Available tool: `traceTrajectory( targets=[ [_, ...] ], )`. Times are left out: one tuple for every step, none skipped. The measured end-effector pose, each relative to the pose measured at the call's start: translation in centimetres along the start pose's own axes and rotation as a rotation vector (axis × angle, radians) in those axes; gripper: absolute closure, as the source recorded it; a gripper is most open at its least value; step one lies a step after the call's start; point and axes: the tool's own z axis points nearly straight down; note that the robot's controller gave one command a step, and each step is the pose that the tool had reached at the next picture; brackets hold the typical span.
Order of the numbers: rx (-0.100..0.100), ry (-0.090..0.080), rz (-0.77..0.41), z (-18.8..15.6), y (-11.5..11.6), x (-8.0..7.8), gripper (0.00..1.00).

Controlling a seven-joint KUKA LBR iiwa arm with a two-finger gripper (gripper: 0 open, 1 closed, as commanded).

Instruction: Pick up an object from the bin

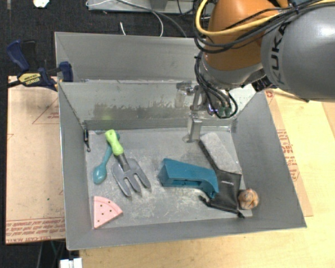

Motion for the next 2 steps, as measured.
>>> traceTrajectory(
  targets=[
    [-0.001, -0.008, 0.001, -0.5, 0.0, -0.1, 0.0],
    [-0.002, -0.012, 0.024, 5.4, -3.9, 0.6, 0.0]
  ],
)
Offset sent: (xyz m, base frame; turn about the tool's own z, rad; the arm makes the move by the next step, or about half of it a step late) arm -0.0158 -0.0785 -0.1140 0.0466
